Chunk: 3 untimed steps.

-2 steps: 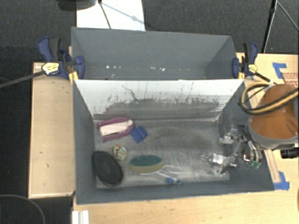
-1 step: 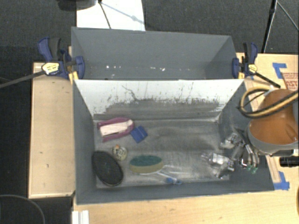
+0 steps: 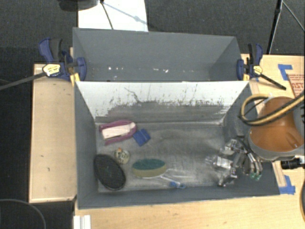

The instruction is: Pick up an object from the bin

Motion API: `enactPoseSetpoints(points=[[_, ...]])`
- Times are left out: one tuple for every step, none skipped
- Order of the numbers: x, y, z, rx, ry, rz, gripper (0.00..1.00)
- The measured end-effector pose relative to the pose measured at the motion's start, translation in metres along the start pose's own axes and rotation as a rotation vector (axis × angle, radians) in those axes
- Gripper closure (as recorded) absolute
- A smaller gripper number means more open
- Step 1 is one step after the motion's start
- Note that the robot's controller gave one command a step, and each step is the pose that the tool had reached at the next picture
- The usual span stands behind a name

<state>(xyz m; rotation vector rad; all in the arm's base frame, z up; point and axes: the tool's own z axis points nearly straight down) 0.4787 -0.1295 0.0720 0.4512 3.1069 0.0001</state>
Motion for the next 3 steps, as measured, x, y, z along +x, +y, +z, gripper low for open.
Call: enactPoseSetpoints(points=[[-0.001,0.0,-0.001,0.0,-0.003,-0.002,0.0],[-0.003,0.0,-0.002,0.0,-0.007,-0.003,1.0],[-0.005,0.001,-0.121,0.0,-0.008,-0.006,1.0]])
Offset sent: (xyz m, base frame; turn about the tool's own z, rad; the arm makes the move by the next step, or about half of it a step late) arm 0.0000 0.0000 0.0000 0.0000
